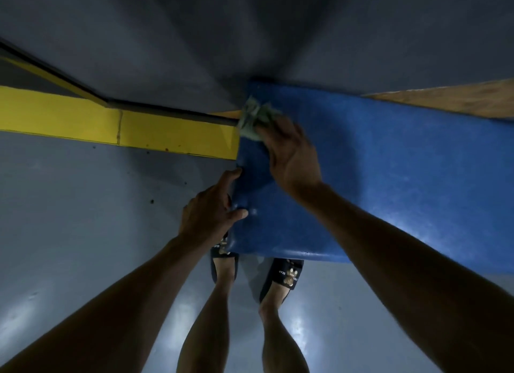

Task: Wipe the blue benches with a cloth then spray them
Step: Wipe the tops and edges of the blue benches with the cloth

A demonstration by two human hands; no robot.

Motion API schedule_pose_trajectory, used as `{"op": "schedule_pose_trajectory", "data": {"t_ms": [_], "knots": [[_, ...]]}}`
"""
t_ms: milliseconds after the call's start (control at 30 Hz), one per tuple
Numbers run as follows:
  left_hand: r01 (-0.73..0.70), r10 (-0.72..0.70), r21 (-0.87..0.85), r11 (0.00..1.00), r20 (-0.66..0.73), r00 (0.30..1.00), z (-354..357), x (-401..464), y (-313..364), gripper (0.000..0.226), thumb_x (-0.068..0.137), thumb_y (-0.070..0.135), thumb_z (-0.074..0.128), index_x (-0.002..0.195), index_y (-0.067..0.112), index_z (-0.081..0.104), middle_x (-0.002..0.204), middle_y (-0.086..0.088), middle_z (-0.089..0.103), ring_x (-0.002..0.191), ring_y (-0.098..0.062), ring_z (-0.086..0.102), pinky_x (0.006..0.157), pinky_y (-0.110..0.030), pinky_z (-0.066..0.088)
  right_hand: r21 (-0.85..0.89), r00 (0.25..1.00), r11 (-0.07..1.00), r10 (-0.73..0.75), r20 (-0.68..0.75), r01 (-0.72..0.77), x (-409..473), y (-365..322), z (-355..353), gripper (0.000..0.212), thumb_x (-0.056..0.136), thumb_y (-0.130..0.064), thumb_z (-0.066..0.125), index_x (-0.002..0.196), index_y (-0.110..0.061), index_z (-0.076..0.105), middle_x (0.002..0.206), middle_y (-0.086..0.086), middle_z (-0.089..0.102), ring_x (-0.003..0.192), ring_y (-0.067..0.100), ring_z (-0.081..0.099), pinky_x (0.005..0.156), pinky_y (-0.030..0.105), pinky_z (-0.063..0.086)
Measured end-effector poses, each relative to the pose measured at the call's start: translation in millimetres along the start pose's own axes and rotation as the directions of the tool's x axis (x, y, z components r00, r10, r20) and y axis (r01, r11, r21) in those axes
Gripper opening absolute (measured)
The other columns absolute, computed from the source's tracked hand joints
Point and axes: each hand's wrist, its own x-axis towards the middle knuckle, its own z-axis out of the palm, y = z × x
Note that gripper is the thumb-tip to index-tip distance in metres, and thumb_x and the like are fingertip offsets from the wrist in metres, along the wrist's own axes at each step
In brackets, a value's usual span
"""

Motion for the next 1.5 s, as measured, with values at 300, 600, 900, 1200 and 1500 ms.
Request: {"op": "schedule_pose_trajectory", "data": {"t_ms": [300, 600, 900, 1200, 1500], "knots": [[0.083, -0.085, -0.350, 0.933, 0.010, 0.996, -2, -34, -38, 0.043, 0.092, 0.017, 0.067, 0.126, 0.042, 0.056, 0.097, 0.021, 0.070, 0.083, 0.019, 0.062, 0.075, 0.001, 0.045, -0.218, 0.867, 0.856, -0.400, 0.297, 0.469, 57, 1, -7, 0.037, 0.079, -0.002, 0.053, 0.107, -0.019, 0.071, 0.127, 0.002, 0.061, 0.105, 0.030, 0.051, 0.060, 0.038, 0.054], [0.142, -0.133, -0.427, 0.893, 0.051, 0.990, 17, -65, -50, 0.041, 0.095, 0.019, 0.063, 0.129, 0.041, 0.058, 0.107, 0.018, 0.072, 0.100, 0.004, 0.066, 0.089, -0.016, 0.052, -0.329, 0.890, 0.889, -0.162, 0.426, 0.319, 87, -40, 8, 0.032, 0.089, -0.012, 0.054, 0.118, -0.020, 0.065, 0.125, 0.009, 0.060, 0.114, 0.034, 0.056, 0.085, 0.043, 0.052], [0.250, -0.311, -0.339, 0.907, -0.138, 0.940, 25, -97, -68, 0.022, 0.094, 0.012, 0.058, 0.097, 0.032, 0.066, 0.085, 0.016, 0.073, 0.082, -0.001, 0.069, 0.077, -0.024, 0.057, 0.088, 0.487, 0.679, -0.604, 0.631, 0.729, -91, -78, 17, 0.033, 0.088, -0.017, 0.055, 0.119, -0.019, 0.064, 0.119, 0.000, 0.065, 0.108, 0.021, 0.055, 0.076, 0.034, 0.049], [0.192, -0.292, -0.322, 0.927, -0.301, 0.908, 24, -96, -42, 0.024, 0.095, 0.011, 0.057, 0.108, 0.030, 0.065, 0.090, 0.012, 0.072, 0.080, -0.005, 0.070, 0.072, -0.025, 0.056, -0.066, 0.950, 0.951, -0.295, 0.107, 0.303, -82, -63, 35, 0.037, 0.077, -0.002, 0.059, 0.111, -0.014, 0.068, 0.119, 0.006, 0.064, 0.094, 0.027, 0.061, 0.062, 0.033, 0.052], [0.121, -0.174, -0.183, 0.976, -0.311, 0.934, 48, -93, 18, 0.030, 0.090, 0.009, 0.058, 0.108, 0.032, 0.065, 0.093, 0.012, 0.069, 0.078, 0.000, 0.063, 0.062, -0.006, 0.041, 0.100, 0.901, 0.911, -0.411, 0.140, 0.400, -173, -31, 21, 0.033, 0.091, -0.015, 0.051, 0.120, -0.021, 0.066, 0.128, 0.007, 0.060, 0.093, 0.024, 0.061, 0.073, 0.034, 0.056]]}}
